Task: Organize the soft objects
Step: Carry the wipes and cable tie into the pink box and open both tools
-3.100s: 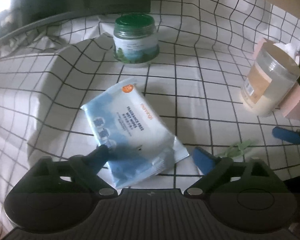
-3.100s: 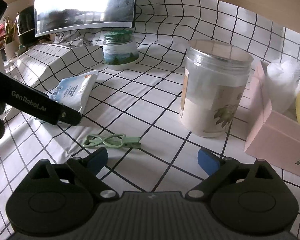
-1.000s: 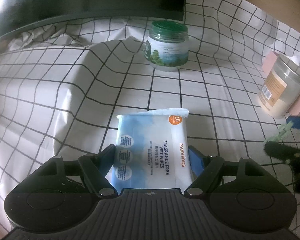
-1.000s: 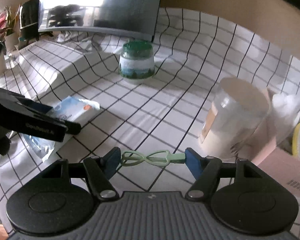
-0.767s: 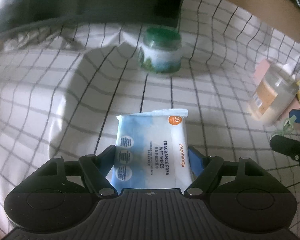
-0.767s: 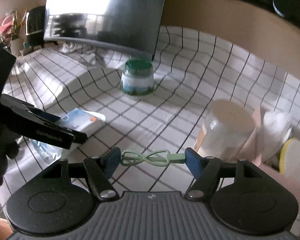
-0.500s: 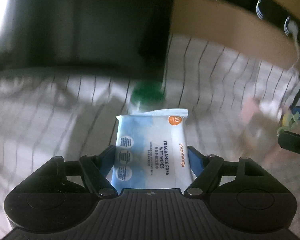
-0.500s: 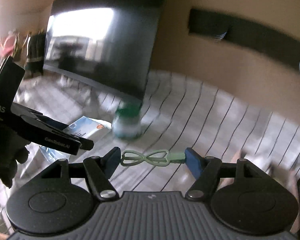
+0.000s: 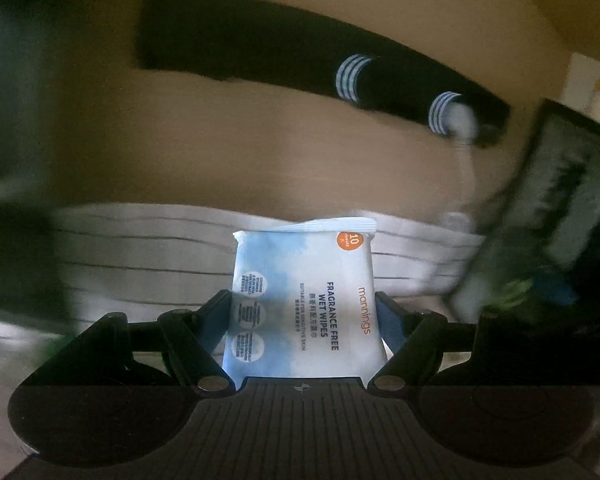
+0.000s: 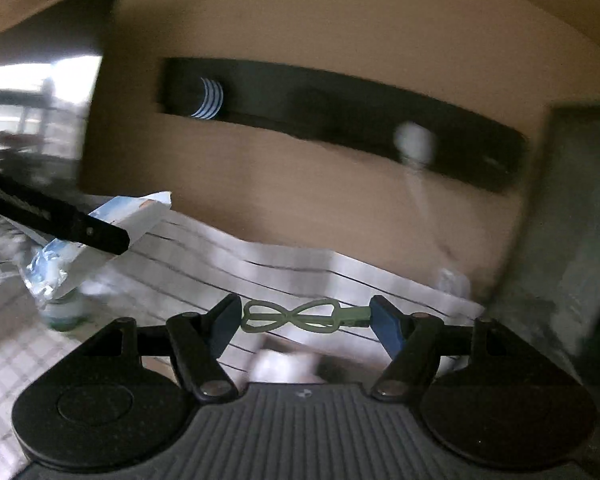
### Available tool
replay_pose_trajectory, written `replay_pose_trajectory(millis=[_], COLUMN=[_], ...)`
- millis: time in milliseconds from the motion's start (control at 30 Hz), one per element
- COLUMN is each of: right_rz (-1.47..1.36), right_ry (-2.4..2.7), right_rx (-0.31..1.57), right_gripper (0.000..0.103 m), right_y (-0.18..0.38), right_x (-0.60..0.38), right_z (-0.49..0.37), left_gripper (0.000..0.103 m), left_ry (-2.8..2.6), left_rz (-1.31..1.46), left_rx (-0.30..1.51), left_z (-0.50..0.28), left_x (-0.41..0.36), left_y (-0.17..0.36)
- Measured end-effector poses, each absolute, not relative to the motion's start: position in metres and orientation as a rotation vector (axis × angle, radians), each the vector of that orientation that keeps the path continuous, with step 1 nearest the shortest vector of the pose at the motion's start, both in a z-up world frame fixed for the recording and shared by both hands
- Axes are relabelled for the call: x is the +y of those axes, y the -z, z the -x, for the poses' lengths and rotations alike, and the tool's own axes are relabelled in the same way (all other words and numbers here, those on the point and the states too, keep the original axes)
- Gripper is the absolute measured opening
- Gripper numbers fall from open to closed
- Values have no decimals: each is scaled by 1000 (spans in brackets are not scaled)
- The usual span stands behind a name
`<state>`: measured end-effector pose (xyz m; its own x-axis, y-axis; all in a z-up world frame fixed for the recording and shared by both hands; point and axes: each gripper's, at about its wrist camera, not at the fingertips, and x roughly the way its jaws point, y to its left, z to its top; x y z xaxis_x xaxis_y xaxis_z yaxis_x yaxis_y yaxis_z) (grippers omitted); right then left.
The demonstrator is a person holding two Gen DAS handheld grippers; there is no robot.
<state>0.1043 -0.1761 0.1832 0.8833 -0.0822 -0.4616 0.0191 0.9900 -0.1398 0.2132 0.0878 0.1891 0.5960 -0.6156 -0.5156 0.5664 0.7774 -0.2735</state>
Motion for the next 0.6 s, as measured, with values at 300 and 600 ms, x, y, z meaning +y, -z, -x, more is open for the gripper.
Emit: replay_pose_trajectory(millis=[300,600], right_rz=[61,62], right_ry=[230,220], right_rx=[608,647], right_gripper=[71,71], right_y=[-140,-114], right_x=[-244,-258], right_z=[-103,-96], left_gripper=[81,81], left_ry=[860,783], left_rz=[87,-2], left_rx=[800,1035], left_z=[-237,-259], left_x=[-66,-118], left_y=[-147,-82])
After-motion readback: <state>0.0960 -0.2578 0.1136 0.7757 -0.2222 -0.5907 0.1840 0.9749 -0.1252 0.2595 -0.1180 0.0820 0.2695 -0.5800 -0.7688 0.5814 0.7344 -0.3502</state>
